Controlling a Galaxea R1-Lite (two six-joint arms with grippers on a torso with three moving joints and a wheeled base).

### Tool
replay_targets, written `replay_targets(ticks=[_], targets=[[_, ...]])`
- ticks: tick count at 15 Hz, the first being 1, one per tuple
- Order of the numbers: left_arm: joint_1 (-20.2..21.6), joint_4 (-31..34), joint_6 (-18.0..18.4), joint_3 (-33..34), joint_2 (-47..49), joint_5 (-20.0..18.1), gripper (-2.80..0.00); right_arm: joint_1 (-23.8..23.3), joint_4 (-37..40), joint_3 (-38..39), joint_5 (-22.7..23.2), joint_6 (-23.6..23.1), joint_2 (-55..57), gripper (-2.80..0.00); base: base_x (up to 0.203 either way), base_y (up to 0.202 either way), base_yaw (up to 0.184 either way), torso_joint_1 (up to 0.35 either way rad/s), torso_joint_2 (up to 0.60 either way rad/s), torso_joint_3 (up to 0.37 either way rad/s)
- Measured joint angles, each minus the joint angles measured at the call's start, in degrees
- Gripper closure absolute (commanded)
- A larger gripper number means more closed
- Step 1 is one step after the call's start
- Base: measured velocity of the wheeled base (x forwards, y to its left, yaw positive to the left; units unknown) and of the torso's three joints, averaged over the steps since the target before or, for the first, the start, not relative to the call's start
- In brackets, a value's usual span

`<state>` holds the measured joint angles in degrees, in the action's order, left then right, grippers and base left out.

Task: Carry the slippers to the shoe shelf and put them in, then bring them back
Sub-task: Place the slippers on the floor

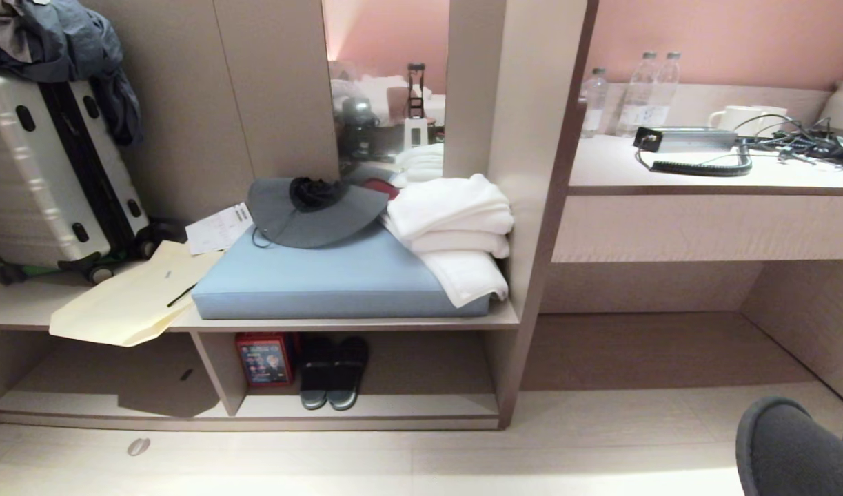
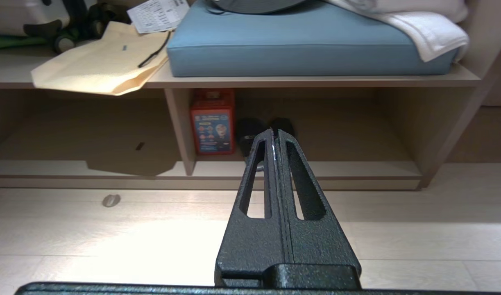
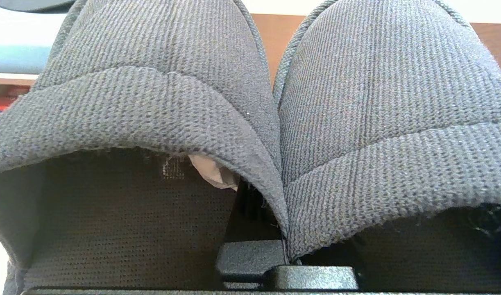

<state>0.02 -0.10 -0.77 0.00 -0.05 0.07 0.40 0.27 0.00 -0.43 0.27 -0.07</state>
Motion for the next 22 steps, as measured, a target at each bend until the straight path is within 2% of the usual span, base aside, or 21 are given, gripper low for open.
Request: replay_targets(ticks=[16,22], targets=[[0.05,0.02,0.27,0.00,0.00,-0.02,0.00,-0.07,0.00,0.00,-0.17,-0.50,0.00,0.00,0.000,-0.191,0.003,0.003,0.00,0.002],[0.00,0.00,0.13,0.00,0.00,0.00,0.00,-0.09,0.06,-0.02,-0.02,-0.93,0.00,0.00,0.000,-0.012,0.001,0.000,0.00,-0.025]])
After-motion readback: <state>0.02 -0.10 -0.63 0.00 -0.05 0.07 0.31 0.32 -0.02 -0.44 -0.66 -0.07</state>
